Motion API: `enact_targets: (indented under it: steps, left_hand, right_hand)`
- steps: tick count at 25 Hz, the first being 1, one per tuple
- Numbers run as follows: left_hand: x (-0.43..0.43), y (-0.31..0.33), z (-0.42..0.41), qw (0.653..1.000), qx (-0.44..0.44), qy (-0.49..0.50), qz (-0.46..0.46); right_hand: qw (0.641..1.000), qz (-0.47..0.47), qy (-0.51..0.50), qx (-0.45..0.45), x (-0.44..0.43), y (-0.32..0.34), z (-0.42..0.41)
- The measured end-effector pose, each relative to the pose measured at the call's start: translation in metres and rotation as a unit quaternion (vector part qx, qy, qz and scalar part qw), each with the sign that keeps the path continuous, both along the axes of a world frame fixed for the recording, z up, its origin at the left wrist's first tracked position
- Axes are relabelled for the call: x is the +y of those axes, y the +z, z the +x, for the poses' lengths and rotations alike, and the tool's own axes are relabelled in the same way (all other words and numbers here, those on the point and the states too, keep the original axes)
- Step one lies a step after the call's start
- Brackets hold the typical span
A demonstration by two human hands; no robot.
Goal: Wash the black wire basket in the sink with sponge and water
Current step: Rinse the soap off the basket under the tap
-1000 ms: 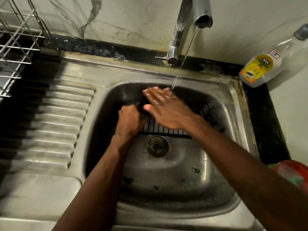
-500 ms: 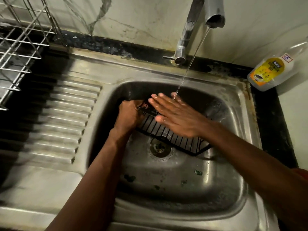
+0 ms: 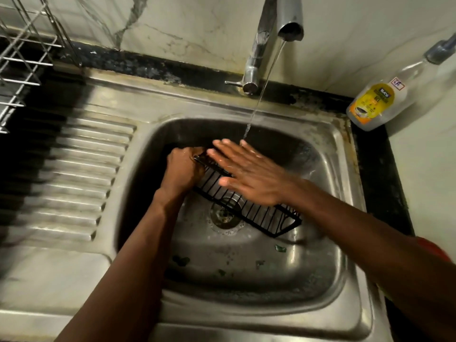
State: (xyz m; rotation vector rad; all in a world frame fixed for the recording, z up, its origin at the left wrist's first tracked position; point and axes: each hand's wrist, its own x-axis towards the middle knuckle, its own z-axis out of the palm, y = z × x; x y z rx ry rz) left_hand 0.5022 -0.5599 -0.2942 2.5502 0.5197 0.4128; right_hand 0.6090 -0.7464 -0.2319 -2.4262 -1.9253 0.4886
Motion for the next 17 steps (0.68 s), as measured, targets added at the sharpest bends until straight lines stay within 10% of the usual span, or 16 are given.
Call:
enact_targets:
  steps: [9,17]
  left_hand:
    - [-0.011,0.003,-0.018,0.961,0.000,0.270,-0.063]
    - [-0.009,-0.007,-0.027,0.961,-0.074,0.252,-0.092]
  right_hand:
    - [0.998,0.025,-0.046,0.021,-0.018,0.002,0.036]
    - [0.999,-0.002,-0.007,0.039,0.050,0.007,0.014]
